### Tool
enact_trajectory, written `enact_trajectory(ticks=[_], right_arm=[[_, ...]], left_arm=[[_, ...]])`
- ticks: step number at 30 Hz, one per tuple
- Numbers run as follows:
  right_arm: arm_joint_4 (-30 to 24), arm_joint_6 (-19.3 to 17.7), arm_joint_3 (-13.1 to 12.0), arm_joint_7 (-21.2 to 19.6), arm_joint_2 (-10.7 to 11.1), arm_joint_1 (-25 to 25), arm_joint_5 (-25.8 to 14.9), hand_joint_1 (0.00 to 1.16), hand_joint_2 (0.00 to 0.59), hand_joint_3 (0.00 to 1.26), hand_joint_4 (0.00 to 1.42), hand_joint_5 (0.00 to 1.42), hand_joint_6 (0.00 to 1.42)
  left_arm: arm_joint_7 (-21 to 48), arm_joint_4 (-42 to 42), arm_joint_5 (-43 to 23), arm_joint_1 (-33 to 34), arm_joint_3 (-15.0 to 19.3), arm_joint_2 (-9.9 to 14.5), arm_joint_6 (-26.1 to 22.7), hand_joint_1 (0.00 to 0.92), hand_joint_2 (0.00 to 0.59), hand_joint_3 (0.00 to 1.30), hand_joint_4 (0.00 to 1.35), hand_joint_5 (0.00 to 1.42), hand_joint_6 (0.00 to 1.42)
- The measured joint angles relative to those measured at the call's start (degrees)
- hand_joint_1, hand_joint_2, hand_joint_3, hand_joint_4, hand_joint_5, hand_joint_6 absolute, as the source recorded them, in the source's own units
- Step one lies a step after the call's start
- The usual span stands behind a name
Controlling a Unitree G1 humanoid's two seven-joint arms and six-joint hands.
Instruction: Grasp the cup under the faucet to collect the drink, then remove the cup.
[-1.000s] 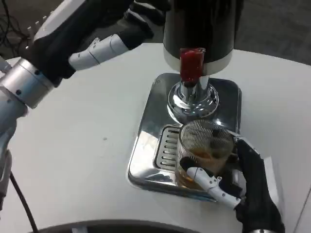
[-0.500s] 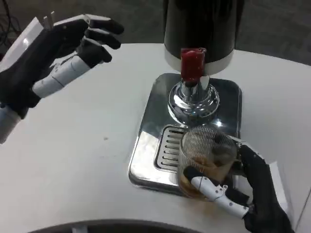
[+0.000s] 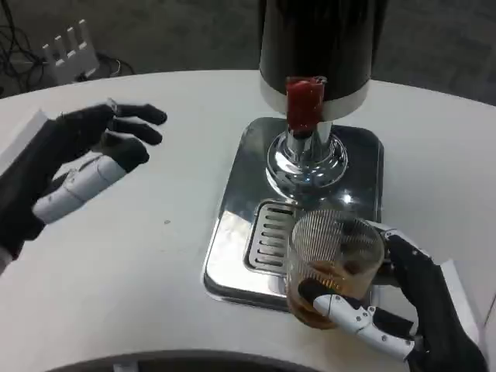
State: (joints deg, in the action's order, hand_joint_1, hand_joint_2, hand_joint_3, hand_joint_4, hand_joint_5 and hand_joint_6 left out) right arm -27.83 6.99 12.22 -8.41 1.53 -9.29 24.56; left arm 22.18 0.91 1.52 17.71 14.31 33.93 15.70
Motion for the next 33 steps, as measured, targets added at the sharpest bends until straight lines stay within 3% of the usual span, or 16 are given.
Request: enact_trajectory(ticks=[5,14,25,33], right_arm=[[-0.46,0.01,-0.21,1.72,0.87,-0.03,0.1,0.72,0.222,0.78,0.81,0.78,0.4],[-4.28,0.03,-1.89,6.48,3.53,0.27,-0.24,0.72,0.222,0.8,0.81,0.79,0.4],[-6.35,0.06,-2.8,8.79,3.75,-0.01,-1.15,0.73,0.213,0.81,0.82,0.82,0.4],[-8.98,0.1,-3.26,11.02,5.66,-0.4,-1.32,0.73,0.209,0.82,0.83,0.82,0.4]], left_arm=[[-0.11,1.51,1.75,-3.75,-0.25,0.0,-0.08,0.0,0.052,0.4,0.4,0.48,0.44],[-0.57,7.75,8.54,-11.53,-3.52,0.0,1.29,0.0,0.066,0.31,0.23,0.27,0.34],[-0.57,12.39,10.5,-16.68,-4.55,0.0,1.77,0.0,0.066,0.28,0.16,0.19,0.3],[-0.57,16.15,13.61,-20.62,-5.79,0.02,2.03,0.0,0.076,0.2,0.04,0.09,0.23]])
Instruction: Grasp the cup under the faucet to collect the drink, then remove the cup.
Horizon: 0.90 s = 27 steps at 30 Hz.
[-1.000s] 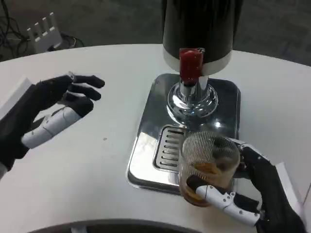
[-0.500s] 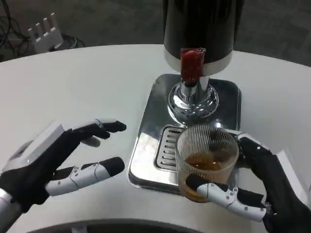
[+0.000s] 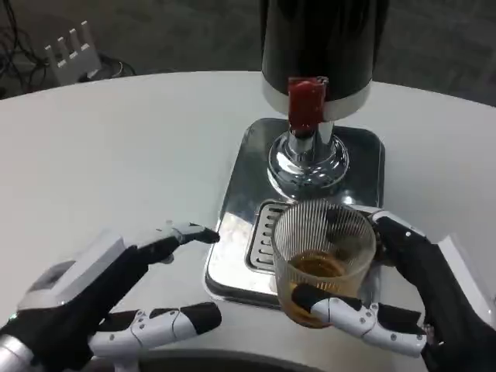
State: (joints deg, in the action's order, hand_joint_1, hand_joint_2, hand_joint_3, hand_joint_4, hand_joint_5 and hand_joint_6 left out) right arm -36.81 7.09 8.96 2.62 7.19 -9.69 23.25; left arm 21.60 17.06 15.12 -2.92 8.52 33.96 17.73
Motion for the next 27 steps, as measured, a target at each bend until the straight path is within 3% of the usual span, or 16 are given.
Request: enact_trajectory(ticks=[9,11,14,27], right_arm=[[-1.92,0.08,-0.81,1.06,0.3,-2.03,-0.22,0.73,0.212,0.82,0.84,0.83,0.4],[-1.92,0.05,-0.87,1.07,0.5,-2.15,-0.19,0.73,0.212,0.82,0.84,0.83,0.4],[-1.97,-1.18,-1.31,1.17,2.44,-2.45,0.05,0.73,0.212,0.83,0.84,0.83,0.4],[-4.17,-1.66,-2.74,1.65,3.46,-5.43,-0.26,0.73,0.212,0.84,0.85,0.85,0.4]], left_arm=[[-0.01,2.08,1.15,-3.87,-0.02,0.33,3.56,0.0,0.076,0.17,0.0,0.04,0.21],[-0.01,2.09,1.16,-4.15,0.01,0.33,3.67,0.0,0.076,0.17,0.0,0.04,0.21],[-0.02,2.31,1.19,-4.58,0.46,0.36,3.76,0.0,0.076,0.17,0.0,0.04,0.2],[-0.3,4.89,1.26,-7.66,1.45,0.38,4.47,0.0,0.076,0.17,0.0,0.03,0.19]])
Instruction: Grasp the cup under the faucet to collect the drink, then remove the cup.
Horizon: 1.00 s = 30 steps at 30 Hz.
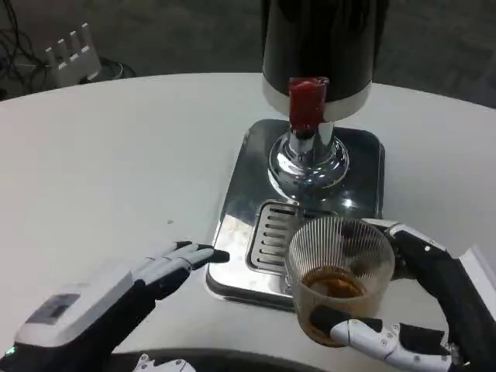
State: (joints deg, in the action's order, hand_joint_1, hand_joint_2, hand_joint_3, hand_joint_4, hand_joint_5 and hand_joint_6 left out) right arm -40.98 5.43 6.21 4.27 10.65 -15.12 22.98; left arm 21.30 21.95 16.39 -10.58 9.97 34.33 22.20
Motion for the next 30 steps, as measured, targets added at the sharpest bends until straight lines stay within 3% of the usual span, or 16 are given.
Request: enact_trajectory(ticks=[30], right_arm=[[-0.13,-0.08,-0.22,0.79,0.45,-0.91,-0.9,0.73,0.207,0.85,0.86,0.85,0.42]], left_arm=[[-0.59,0.66,2.42,-0.34,0.63,0.02,1.52,0.0,0.087,0.17,0.0,0.02,0.19]])
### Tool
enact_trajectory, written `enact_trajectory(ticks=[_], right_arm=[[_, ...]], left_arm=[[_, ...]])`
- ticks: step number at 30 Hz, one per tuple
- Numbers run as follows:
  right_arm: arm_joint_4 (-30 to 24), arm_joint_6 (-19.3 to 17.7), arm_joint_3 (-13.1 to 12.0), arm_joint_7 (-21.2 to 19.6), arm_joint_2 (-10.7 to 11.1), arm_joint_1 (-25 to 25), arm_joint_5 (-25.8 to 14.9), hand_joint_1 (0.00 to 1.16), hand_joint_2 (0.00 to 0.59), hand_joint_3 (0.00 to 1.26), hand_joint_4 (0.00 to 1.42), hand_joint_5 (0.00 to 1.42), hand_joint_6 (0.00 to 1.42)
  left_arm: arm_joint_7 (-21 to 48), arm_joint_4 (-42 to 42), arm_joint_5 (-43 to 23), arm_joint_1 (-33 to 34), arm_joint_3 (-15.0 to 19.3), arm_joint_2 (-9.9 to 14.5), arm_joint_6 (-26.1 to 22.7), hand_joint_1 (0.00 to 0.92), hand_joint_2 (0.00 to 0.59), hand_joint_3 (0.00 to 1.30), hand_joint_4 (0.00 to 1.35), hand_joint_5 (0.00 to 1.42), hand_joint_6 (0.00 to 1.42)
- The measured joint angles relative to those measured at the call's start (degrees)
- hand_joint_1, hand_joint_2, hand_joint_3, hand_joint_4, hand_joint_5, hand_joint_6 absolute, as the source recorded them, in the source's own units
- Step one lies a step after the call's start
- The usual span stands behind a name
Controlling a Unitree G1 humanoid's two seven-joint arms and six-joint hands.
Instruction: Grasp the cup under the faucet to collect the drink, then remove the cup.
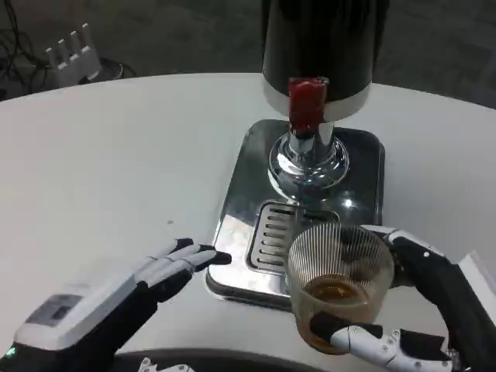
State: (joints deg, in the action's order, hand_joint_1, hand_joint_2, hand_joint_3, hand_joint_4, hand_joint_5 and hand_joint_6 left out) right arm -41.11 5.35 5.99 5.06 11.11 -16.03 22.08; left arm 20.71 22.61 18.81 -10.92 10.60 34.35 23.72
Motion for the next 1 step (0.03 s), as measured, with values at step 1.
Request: enact_trajectory(ticks=[1], right_arm=[[0.0,0.0,-0.01,0.01,0.14,0.0,0.0,0.73,0.208,0.85,0.86,0.85,0.42]], left_arm=[[-0.48,0.28,0.29,-0.05,0.12,0.0,0.42,0.0,0.087,0.17,0.0,0.02,0.19]])
